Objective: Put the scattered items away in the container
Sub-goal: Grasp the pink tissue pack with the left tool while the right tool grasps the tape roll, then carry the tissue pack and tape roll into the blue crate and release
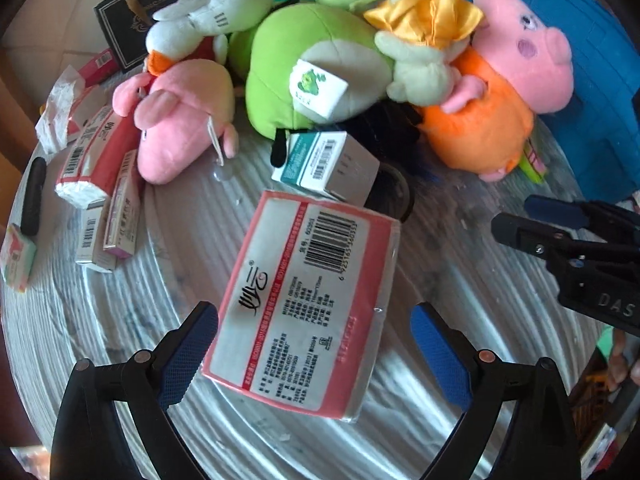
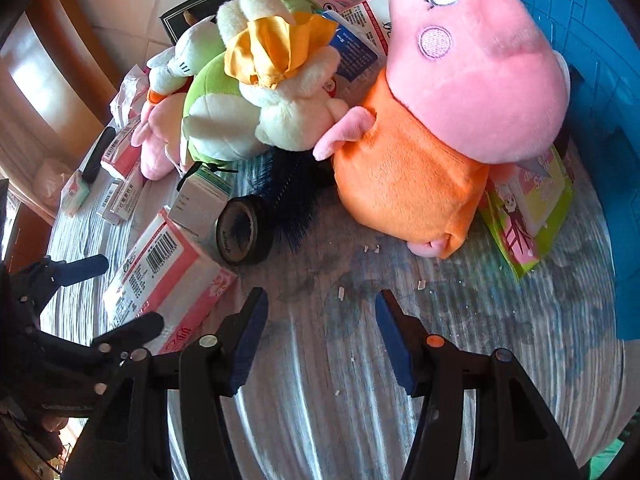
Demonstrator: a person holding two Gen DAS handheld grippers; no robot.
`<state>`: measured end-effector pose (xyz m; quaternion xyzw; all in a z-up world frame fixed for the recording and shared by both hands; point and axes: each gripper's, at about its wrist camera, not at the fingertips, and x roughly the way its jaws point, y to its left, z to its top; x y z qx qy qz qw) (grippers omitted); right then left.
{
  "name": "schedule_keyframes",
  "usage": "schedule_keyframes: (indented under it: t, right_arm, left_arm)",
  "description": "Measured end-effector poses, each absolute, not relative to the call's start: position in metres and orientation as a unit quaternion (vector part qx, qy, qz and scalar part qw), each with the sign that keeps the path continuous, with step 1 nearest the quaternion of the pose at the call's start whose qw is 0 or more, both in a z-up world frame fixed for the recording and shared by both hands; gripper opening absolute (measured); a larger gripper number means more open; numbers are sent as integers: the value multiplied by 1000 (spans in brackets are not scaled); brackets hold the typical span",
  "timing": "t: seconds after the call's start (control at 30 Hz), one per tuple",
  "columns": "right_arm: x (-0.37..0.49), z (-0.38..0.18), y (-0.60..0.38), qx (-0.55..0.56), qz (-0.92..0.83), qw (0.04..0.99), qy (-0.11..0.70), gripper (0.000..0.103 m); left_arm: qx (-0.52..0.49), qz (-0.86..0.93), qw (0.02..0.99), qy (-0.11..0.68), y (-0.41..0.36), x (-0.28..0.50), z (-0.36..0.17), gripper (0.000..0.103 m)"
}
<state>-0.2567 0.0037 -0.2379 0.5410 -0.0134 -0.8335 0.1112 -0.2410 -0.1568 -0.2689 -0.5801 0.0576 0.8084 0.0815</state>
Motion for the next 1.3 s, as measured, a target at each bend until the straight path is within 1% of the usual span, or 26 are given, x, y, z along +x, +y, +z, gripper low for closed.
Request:
schedule_keyframes:
  t: [0.03,0.07,0.1,0.17,0.27,0.37,0.43,0.47,0.5,0.57,0.73,0.8,1.03,1.17,1.3]
  right_arm:
    - [-256,-240,6,544,-832,106,-14,67]
    - [-255,-241,7,545,-832,104,-15,68]
    - [-254,-242,7,545,-832,103,-17,68]
    - [-256,-243,1,544,-832,110,-18,68]
    - [-260,-245,-17,538,-833,129,-11,68]
    - [-272,-249,-41,526,-839,140,7,68]
    - [-281,-253,-55,519,-842,149,13,67]
    - [-285,-256,-62,518,-841,154,14,61]
    - [-290,-259,-67,520,-840,158,15,59]
    - [-297,-268,-79,526,-835,158,26,58]
    - [-309,-295,-94,539,-829,135,61,58]
    - [-310,-296,-101,522,-839,126,91,56]
    - [-296,-290,-81,530,-836,136,51,56]
    - [-275,-275,-72,527,-838,139,46,56]
    - [-260,-248,-63,506,-851,137,41,56]
  left_arm:
    - [-577,810,56,87,-152,-242,-276,99]
    - [-576,809,39,108,-150,-244,-283,99]
    - [-585,804,38,101,-153,-246,-288,98]
    - [-573,817,29,57,-167,-245,-282,97]
    - [-561,828,-18,15,-196,-244,-275,96]
    - [-551,831,-73,-9,-226,-244,-271,96]
    - [-550,830,-92,-23,-240,-246,-273,96]
    - [-553,827,-94,-32,-245,-247,-274,96]
    - [-557,824,-93,-40,-248,-248,-277,96]
    - [-557,824,-92,-44,-249,-249,-279,97]
    - [-551,829,-95,-12,-232,-254,-288,97]
    - [-546,832,-98,-5,-227,-253,-288,97]
    - [-536,841,-71,-17,-213,-244,-277,95]
    - [-525,849,-60,-14,-203,-234,-263,95]
    - [-506,861,-52,-9,-198,-227,-242,95]
